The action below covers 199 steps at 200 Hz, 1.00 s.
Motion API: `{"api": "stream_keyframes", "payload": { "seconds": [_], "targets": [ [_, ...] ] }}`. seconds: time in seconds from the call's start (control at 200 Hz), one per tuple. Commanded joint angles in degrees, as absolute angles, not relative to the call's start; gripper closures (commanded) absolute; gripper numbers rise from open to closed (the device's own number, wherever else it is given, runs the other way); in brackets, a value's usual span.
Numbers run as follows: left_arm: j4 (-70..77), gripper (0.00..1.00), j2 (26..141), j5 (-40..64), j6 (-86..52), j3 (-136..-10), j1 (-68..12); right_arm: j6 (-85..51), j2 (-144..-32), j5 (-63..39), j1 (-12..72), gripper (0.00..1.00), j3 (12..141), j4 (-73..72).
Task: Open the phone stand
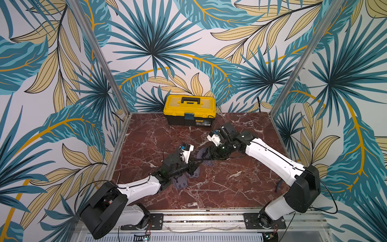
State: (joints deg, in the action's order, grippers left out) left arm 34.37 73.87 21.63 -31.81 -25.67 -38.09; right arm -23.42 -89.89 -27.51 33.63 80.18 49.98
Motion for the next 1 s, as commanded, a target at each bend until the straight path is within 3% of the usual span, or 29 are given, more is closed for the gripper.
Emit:
{"api": "stream_keyframes", "payload": {
  "seconds": [0.0,0.506,0.716,0.992],
  "targets": [
    [26.11,1.00,74.42,11.69,-30.91,-23.33,-33.66,-20.68,-86.75,-25.02,31.23,0.64,81.19,62.87],
    [26.19,1.00,75.06,14.39,-31.66,-25.34,-33.73,-20.97,-86.47,-23.93,30.76,0.64,81.05,62.16],
    [26.19,0.81,74.44,16.07,-32.70,-27.35,-35.13,-24.48,-86.79,-24.85,30.78,0.65,79.09,54.48],
    [26.19,0.74,75.49,17.52,-32.53,-30.29,-37.93,-24.74,-88.48,-25.11,30.80,0.65,79.80,53.17]
  ]
}}
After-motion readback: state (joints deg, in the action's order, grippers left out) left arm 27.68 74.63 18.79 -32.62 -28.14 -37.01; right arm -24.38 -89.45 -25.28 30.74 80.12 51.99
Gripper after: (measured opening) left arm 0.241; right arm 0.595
